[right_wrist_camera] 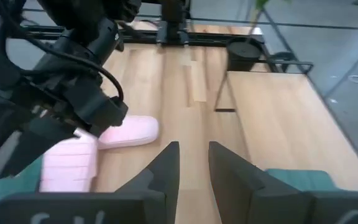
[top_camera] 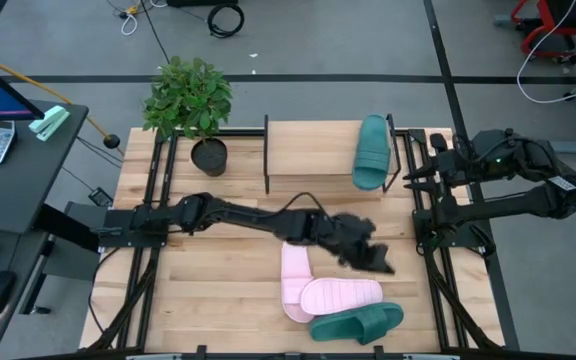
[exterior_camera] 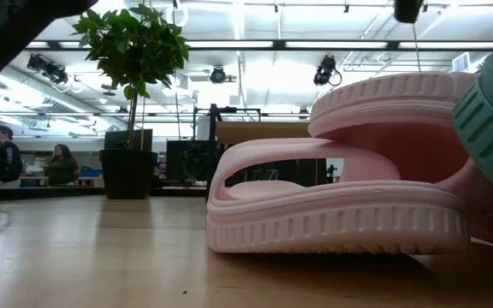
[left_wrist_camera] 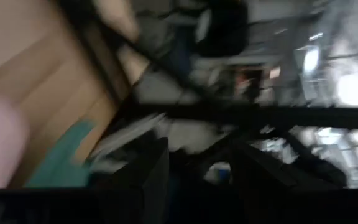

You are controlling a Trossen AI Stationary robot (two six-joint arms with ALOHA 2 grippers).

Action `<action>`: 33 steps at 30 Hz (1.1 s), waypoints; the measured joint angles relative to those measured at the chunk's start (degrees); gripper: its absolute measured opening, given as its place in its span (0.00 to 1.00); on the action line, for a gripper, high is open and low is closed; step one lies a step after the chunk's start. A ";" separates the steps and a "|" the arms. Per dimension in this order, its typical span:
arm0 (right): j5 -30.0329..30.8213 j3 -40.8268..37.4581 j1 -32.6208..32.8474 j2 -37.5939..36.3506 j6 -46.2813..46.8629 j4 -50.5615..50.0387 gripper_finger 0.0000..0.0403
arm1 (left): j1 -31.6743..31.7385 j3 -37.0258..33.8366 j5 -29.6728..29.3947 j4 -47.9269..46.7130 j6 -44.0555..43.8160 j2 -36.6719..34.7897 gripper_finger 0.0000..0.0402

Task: Pick and place slides into the shelf
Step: Put the dark green slipper on the shelf

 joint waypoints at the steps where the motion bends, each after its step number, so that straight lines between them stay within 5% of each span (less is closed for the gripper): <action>1: -0.66 0.00 0.01 0.00 -0.02 -0.08 0.23 | -0.71 0.00 0.03 -2.78 -0.10 -0.02 0.43; 9: -3.57 0.00 0.01 0.00 -0.02 -2.40 0.23 | -5.03 -0.07 -2.87 -19.51 -6.28 0.12 0.43; 20: -7.71 0.00 0.01 0.00 -1.10 -6.88 0.23 | -13.05 -0.07 -4.47 -20.85 -23.04 0.14 0.43; 33: -7.67 0.00 0.01 0.16 2.98 -6.32 0.23 | -24.08 -0.07 -30.91 -44.85 -25.37 -0.15 0.43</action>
